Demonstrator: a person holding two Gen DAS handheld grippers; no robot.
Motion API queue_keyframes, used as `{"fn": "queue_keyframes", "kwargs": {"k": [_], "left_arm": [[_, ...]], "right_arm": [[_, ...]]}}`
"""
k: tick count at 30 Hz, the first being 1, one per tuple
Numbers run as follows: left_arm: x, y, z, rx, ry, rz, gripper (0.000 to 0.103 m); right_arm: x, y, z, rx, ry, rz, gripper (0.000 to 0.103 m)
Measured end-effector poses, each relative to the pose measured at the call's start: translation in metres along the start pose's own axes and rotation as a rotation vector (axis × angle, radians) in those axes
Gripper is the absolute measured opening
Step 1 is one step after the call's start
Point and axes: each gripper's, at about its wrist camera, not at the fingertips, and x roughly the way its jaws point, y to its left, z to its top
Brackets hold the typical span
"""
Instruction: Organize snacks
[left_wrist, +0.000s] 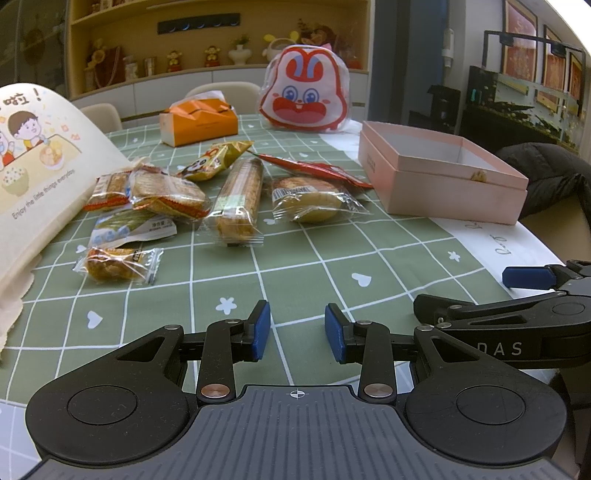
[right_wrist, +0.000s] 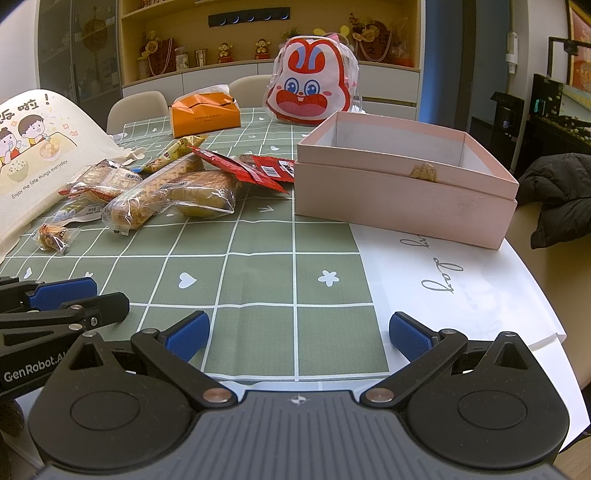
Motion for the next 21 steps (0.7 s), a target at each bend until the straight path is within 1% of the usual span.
{"fn": "queue_keyframes", "kwargs": {"k": [10,13,14,15,16,17,18,19,20,21], "left_arm": [[0.0,0.001,0.001,0.007,0.004,0.004,0.038],[0.001,0.0,0.004,0.019,0.017,0.0,0.038],[0.002,0.001,0.006,0.021,0.033,-0.008,0.038],[0.004,0.005,0.012,0.014,0.059,-0.029,0.038],[0.005,0.011,0.018,-0.002,0.087,-0.065,0.037],[0.009,0.019,0.025,-0.031,0.121,-0.128,0.033],[0.013,0.029,0.032,-0.073,0.153,-0.196,0.032],[0.017,0.041,0.039,-0.13,0.181,-0.259,0.032],[0.021,0.056,0.048,-0.201,0.202,-0.303,0.032],[0.024,0.071,0.056,-0.272,0.21,-0.314,0.032]], "right_arm": [[0.002,-0.001,0.002,-0.009,0.011,0.009,0.103],[0.003,-0.002,0.006,-0.013,0.039,0.018,0.103],[0.004,-0.004,0.009,-0.022,0.065,0.028,0.103],[0.005,-0.004,0.012,-0.023,0.086,0.035,0.103],[0.005,-0.005,0.014,-0.029,0.103,0.038,0.103],[0.006,-0.005,0.017,-0.029,0.126,0.039,0.103],[0.007,-0.004,0.018,-0.036,0.141,0.038,0.103],[0.008,-0.004,0.02,-0.045,0.157,0.042,0.103],[0.008,-0.004,0.021,-0.05,0.168,0.049,0.103],[0.009,-0.005,0.022,-0.058,0.179,0.057,0.103]]}}
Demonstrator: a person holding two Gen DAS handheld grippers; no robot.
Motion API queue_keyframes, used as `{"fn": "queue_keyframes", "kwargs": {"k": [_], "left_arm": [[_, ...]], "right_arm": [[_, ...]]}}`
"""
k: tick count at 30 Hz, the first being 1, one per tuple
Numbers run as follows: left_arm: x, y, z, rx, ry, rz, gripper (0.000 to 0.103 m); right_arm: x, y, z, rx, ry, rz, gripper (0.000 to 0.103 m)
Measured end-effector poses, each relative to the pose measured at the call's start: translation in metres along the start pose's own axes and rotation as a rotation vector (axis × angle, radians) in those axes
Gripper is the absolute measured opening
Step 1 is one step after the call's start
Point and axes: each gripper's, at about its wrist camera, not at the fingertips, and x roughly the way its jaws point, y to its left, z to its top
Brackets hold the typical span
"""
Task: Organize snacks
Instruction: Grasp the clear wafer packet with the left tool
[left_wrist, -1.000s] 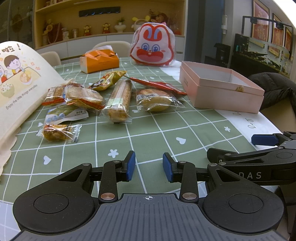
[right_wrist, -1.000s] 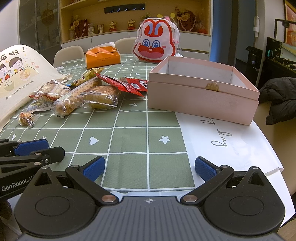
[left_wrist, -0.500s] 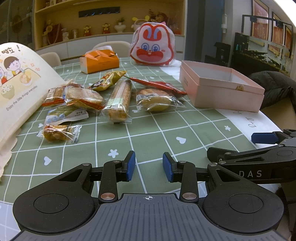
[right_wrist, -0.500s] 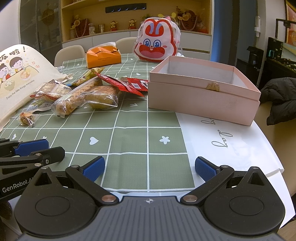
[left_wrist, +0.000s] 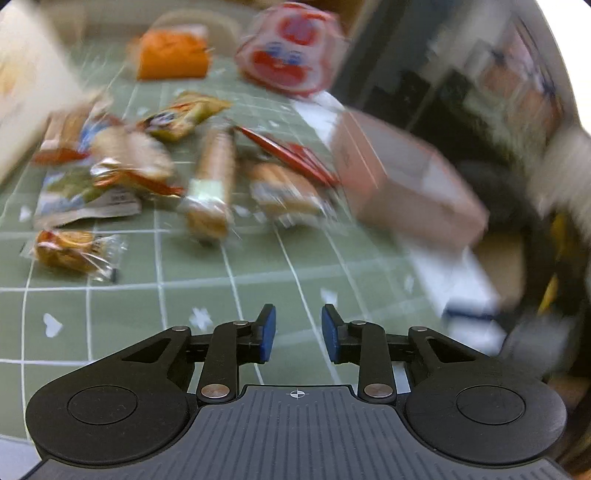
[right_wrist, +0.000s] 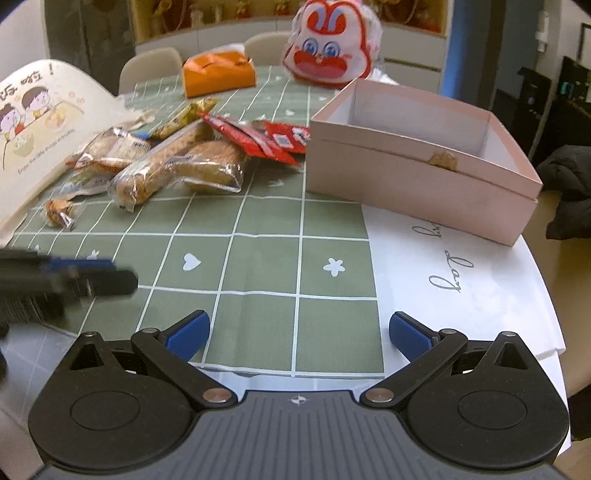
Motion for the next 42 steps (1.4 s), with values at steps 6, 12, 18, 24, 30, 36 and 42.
{"fn": "queue_keyframes", "kwargs": {"k": [6,12,18,24,30,36,42], "left_arm": [[-0.047,0.041,0.055,0.054,-0.235,0.084,0.03],[-0.054,0.102,0.111,0.018,-0.287,0.33,0.031],[-0.013,0.155,0.139,-0.076,-0.156,0.386,0.031],[0.026,0.152,0.139,-0.072,-0.093,0.298,0.045],[0.04,0.116,0.126,0.185,-0.052,0.373,0.043],[0.007,0.12,0.097,0.16,-0.109,0.265,0.04],[-0.046,0.14,0.066,0.023,-0.227,0.029,0.04]], "right_arm": [[0.001,0.004,0.0,-0.014,0.022,-0.001,0.103],[0.009,0.031,0.036,-0.137,0.087,0.063,0.102],[0.0,0.049,0.059,-0.119,-0.021,0.15,0.102],[0.001,0.051,0.067,-0.092,-0.065,0.153,0.102],[0.011,0.047,0.06,-0.073,-0.052,0.135,0.102],[0.006,0.06,0.057,-0.114,-0.089,0.119,0.102],[0.012,0.112,0.06,-0.198,-0.085,0.266,0.102]]}}
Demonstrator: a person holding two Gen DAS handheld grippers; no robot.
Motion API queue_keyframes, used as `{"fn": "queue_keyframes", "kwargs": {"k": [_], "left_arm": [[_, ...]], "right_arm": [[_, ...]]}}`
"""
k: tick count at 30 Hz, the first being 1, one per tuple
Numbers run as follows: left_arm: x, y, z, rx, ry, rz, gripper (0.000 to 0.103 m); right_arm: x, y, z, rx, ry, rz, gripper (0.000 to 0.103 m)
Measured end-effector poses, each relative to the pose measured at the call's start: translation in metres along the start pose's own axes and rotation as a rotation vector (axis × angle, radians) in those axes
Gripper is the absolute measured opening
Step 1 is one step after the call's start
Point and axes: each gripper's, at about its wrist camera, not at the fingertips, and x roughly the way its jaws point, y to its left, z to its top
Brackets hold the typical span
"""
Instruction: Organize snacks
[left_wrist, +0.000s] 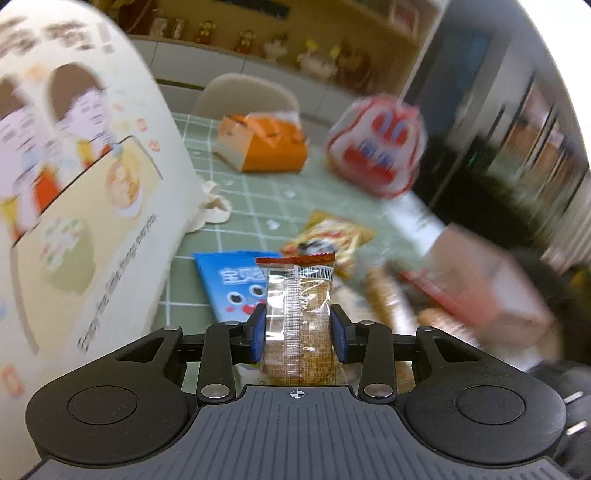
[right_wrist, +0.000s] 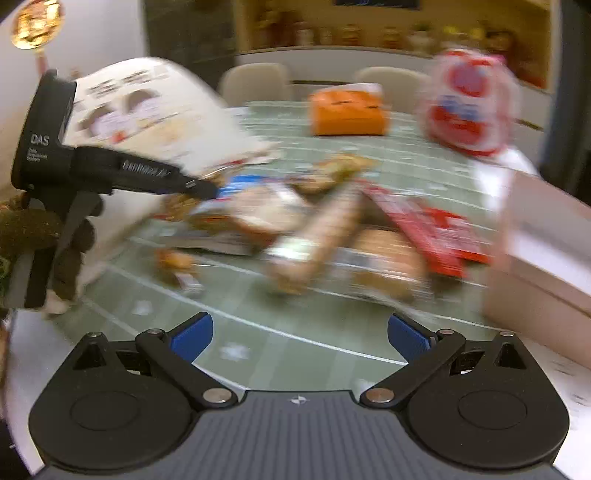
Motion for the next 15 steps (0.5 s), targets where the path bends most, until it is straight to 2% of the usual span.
{"fn": "queue_keyframes", "kwargs": {"k": [3,5,6,7,12,13,15], "left_arm": [[-0.01,0.015,-0.005,-0.074,-0.042,-0.058,0.04],[-0.014,0.023,-0.005,-0.116,-0.051,-0.081,0.04],[-0.017,0.026,-0.004,-0.128,-0.07,-0.086,0.04],[-0.021,0.028,-0.003,-0.134,-0.087,-0.076,0.04],[-0.036,0.029,-0.002,-0.108,-0.143,0.076,0.041],[-0.036,0.028,-0.002,-0.099,-0.143,0.096,0.041],[-0.033,0.025,-0.002,-0.084,-0.127,0.097,0.041]], "right_arm": [[0.02,0.034,0.01,-0.069,0.005,0.071,0.097],[0.034,0.054,0.016,-0.109,0.018,0.111,0.088],[0.042,0.062,0.019,-0.121,0.027,0.131,0.088],[0.047,0.067,0.022,-0.128,0.029,0.145,0.088],[0.079,0.081,0.037,-0.202,0.022,0.143,0.086],[0.086,0.081,0.04,-0.21,0.037,0.147,0.08],[0.094,0.079,0.043,-0.213,0.059,0.144,0.073]]}}
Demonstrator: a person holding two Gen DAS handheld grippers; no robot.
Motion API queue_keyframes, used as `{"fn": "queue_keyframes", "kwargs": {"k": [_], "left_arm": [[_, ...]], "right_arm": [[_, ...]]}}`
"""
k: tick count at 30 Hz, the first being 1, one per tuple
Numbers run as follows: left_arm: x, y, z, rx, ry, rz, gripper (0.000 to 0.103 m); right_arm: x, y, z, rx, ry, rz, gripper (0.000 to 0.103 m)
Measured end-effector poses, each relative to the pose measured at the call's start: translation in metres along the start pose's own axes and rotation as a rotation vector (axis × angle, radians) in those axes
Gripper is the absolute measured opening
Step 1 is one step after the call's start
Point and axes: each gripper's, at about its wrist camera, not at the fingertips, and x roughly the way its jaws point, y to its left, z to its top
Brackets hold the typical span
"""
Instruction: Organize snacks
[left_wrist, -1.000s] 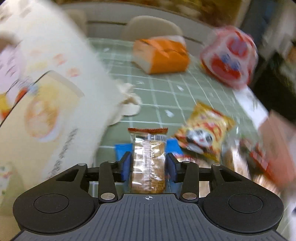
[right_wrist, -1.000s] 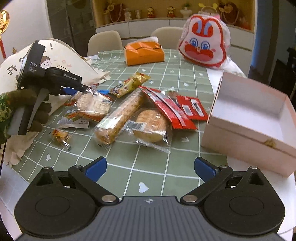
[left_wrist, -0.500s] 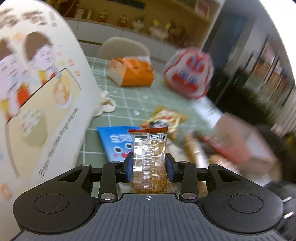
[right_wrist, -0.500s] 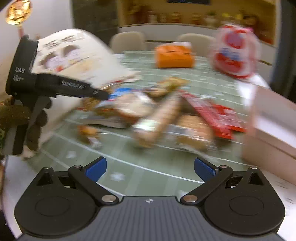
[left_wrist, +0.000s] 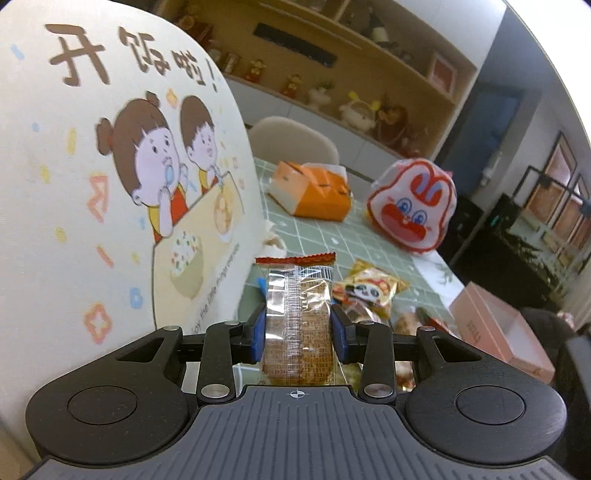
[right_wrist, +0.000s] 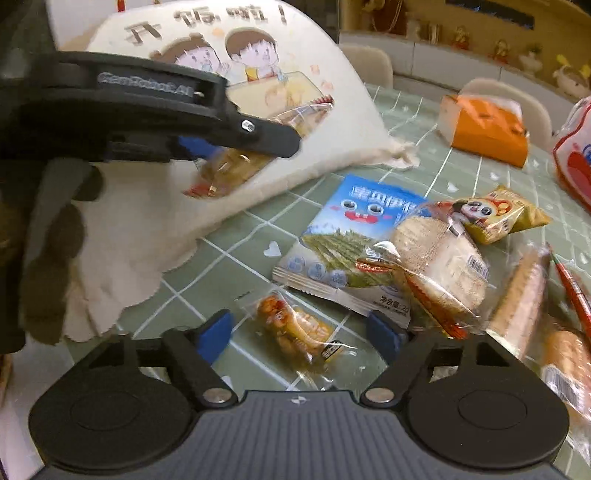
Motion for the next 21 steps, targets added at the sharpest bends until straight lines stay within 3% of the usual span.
{"fn": "queue_keyframes", "kwargs": {"k": [2,7,12,16,21], "left_arm": [[0.001,0.0,-0.001,0.007,0.013,-0.013,0.041],[0.001,-0.004,-0.006,0.03,0.025,-0.052,0.04],[0.011,-0.019,-0.013,0.073,0.067,-0.152,0.04],[0.01,-0.065,-0.029,0.173,0.141,-0.255,0.04],[0.012,-0.148,-0.046,0.246,0.349,-0.462,0.04]], "right_arm": [[-0.004,0.003,0.001,-0.017,0.008,-0.003,0.038],[-0.047,0.005,-0.021,-0.007,0.021,0.013,0.023],[-0.114,-0.02,-0.069,0.097,-0.032,-0.057,0.02],[-0.167,-0.055,-0.107,0.214,-0.077,-0.185,0.02],[-0.226,-0.088,-0.138,0.315,-0.124,-0.28,0.02]]}}
